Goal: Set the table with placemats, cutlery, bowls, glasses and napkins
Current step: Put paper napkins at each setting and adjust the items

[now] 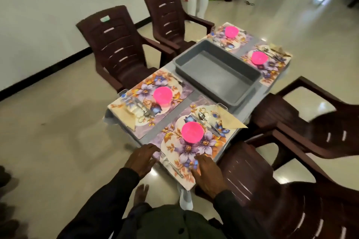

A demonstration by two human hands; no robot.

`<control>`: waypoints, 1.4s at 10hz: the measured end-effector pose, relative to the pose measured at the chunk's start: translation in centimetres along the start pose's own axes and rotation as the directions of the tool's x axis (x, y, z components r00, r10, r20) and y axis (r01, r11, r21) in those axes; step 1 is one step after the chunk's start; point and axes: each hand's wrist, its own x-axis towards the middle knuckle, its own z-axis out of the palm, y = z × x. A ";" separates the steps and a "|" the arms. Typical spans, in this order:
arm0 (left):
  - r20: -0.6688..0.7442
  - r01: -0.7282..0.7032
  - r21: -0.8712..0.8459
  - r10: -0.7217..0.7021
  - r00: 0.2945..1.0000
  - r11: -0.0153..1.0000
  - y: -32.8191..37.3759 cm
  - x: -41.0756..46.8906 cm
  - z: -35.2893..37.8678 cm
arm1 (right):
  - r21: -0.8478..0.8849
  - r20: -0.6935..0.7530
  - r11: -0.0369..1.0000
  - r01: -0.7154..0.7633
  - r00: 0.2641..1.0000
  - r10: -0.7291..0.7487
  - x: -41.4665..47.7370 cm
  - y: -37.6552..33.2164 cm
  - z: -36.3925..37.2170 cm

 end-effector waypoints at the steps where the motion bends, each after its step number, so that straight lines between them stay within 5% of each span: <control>1: 0.117 -0.103 0.012 0.100 0.988 0.995 -2.0 2.8 0.7 | 0.029 -0.002 0.996 -0.086 0.996 0.087 0.3 -0.2 2.3; 4: 0.474 -0.102 -0.153 0.164 0.865 0.983 -9.2 9.4 3.0 | -0.036 -0.024 0.927 -0.374 0.927 0.374 2.1 -1.5 9.9; 6: 0.593 -0.321 -0.099 0.315 0.741 0.942 -12.7 11.4 5.6 | -0.104 0.089 0.871 -0.480 0.868 0.489 1.7 -3.2 12.2; 9: 0.652 -0.529 0.003 0.399 0.644 0.849 -14.9 12.3 6.2 | -0.072 0.015 0.844 -0.531 0.846 0.533 1.9 -4.3 13.4; 14: 0.703 -0.579 0.078 0.367 0.609 0.811 -14.1 12.2 7.1 | 0.044 0.003 0.819 -0.571 0.820 0.572 1.0 -3.5 13.3</control>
